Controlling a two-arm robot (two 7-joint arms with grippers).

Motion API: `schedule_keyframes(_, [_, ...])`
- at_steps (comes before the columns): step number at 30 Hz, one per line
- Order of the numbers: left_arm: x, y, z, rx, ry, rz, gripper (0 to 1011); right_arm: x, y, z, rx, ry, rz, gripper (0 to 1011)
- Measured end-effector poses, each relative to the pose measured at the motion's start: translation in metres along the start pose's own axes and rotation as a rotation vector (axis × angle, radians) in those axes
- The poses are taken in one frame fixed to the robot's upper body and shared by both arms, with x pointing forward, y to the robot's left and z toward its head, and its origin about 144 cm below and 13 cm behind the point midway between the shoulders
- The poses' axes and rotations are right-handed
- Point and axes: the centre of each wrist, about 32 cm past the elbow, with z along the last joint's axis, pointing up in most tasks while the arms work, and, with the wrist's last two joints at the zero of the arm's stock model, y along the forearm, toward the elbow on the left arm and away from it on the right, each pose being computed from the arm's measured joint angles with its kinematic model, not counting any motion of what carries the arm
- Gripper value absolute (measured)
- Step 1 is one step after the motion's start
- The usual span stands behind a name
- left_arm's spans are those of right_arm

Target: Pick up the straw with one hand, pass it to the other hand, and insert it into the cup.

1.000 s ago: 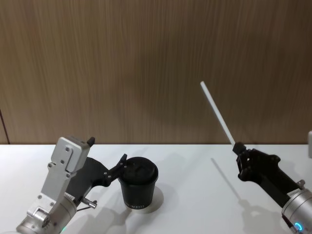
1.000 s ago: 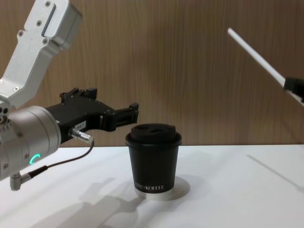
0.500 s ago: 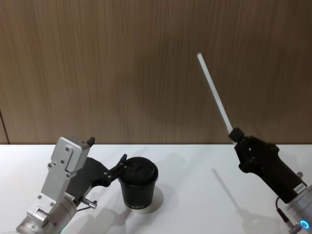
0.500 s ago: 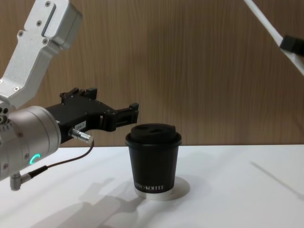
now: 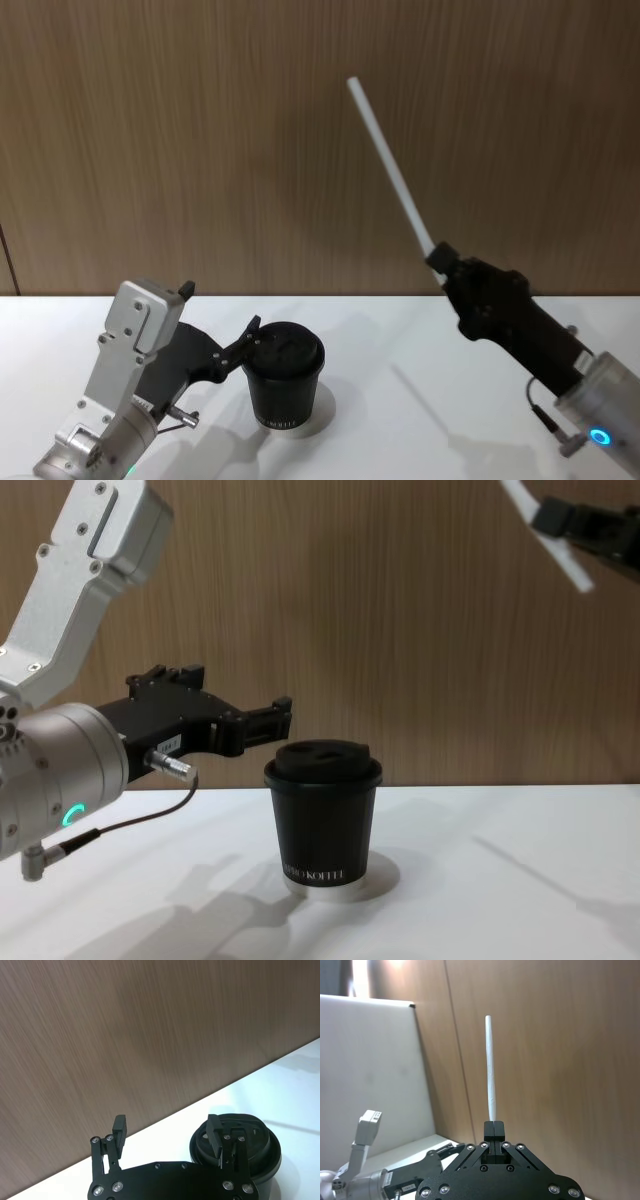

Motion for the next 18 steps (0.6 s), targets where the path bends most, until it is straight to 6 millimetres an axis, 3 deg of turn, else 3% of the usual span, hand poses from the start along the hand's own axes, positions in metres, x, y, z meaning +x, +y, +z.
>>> schedule_keyframes(18, [0.0,0.0,0.0,0.0,0.0,0.0,1000,0.026,0.048,-0.008,-0.063,-0.015,0.07,0])
